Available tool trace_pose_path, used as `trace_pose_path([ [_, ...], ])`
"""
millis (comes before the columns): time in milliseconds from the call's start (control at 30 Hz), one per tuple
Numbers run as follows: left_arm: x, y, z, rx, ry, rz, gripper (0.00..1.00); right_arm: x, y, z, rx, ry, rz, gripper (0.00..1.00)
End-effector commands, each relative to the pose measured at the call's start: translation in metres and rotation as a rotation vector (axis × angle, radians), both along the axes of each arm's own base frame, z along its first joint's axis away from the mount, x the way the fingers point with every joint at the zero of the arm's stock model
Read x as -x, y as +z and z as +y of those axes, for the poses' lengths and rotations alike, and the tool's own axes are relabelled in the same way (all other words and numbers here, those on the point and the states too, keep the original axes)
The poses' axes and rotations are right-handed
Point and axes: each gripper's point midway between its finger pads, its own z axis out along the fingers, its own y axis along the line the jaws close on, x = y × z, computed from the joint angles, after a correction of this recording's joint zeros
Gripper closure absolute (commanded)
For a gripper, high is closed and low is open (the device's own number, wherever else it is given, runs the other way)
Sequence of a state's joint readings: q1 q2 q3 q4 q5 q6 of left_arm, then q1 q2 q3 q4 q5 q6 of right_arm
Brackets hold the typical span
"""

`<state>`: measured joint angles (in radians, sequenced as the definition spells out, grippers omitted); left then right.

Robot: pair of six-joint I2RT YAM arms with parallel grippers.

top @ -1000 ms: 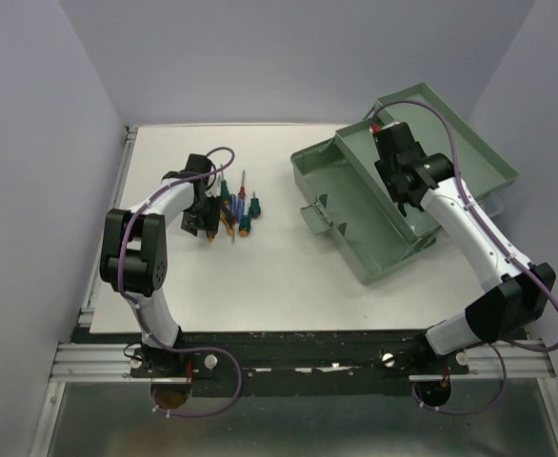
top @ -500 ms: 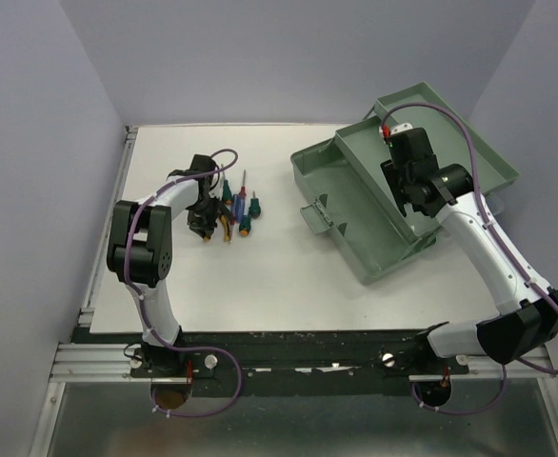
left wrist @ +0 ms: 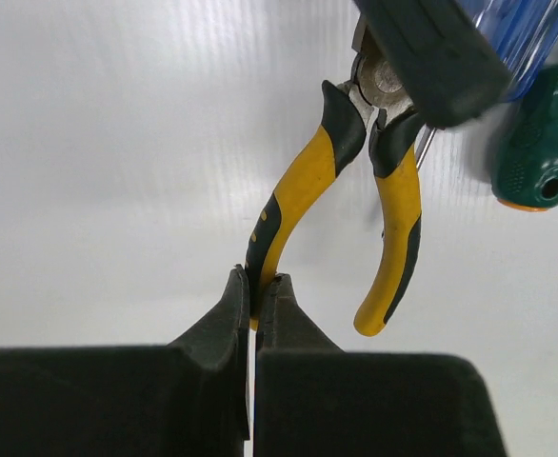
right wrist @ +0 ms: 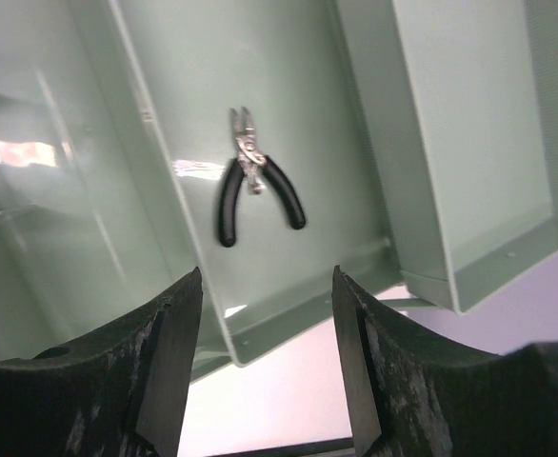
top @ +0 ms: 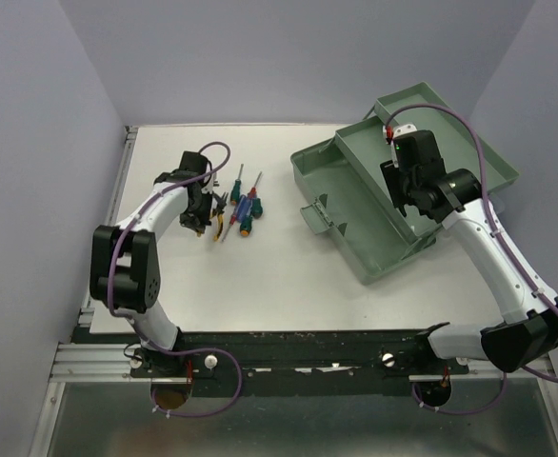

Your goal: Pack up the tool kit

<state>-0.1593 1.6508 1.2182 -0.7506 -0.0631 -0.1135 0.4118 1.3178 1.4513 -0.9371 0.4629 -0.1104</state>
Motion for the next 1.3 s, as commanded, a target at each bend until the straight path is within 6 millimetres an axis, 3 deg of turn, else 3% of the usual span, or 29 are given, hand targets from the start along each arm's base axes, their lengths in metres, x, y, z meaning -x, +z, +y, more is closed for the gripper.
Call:
trace_pose_path([
  [0, -0.006, 0.049, 0.032, -0.162, 0.082, -0.15, 1.0, 0.006, 0.008, 0.027, -0.171, 0.061, -0.009, 0.36],
  [100, -0.004, 0.067, 0.042, -0.199, 0.107, -0.209, 1.0, 0.006, 0.015, 0.038, -0.245, 0.08, -0.031, 0.35],
  [167, -0.007, 0.083, 0.029, -0.127, 0.059, -0.29, 1.0, 0.007, 0.02, 0.052, -0.321, 0.103, -0.041, 0.35],
  [267, -0.01, 0.11, -0.01, 0.084, -0.045, -0.425, 1.0, 0.009, 0.028, 0.079, -0.442, 0.171, -0.058, 0.35],
  [433, 0.0, 0.147, -0.081, 0.504, -0.144, -0.498, 1.0, 0.024, 0.039, 0.159, -0.769, 0.371, -0.053, 0.26],
  [533, 0.009, 0.159, -0.115, 0.65, -0.172, -0.509, 1.0, 0.034, 0.044, 0.205, -0.991, 0.465, -0.029, 0.26],
  [633, 0.024, 0.171, -0.156, 0.729, -0.23, -0.52, 1.0, 0.036, 0.048, 0.232, -1.135, 0.495, -0.013, 0.26],
  [767, 0.047, 0.181, -0.201, 0.857, -0.28, -0.517, 1.0, 0.033, 0.043, 0.249, -1.149, 0.506, 0.031, 0.26],
  [867, 0.057, 0.187, -0.22, 0.921, -0.293, -0.52, 1.0, 0.034, 0.034, 0.256, -1.126, 0.508, 0.055, 0.25],
  [1000, 0.06, 0.192, -0.23, 0.948, -0.294, -0.535, 1.0, 0.033, 0.018, 0.258, -1.115, 0.485, 0.092, 0.28],
  [1167, 0.067, 0.198, -0.247, 0.993, -0.326, -0.527, 1.0, 0.033, 0.012, 0.264, -1.119, 0.499, 0.107, 0.3],
  [1267, 0.071, 0.2, -0.257, 1.005, -0.359, -0.514, 1.0, 0.031, 0.01, 0.264, -1.108, 0.497, 0.103, 0.44],
])
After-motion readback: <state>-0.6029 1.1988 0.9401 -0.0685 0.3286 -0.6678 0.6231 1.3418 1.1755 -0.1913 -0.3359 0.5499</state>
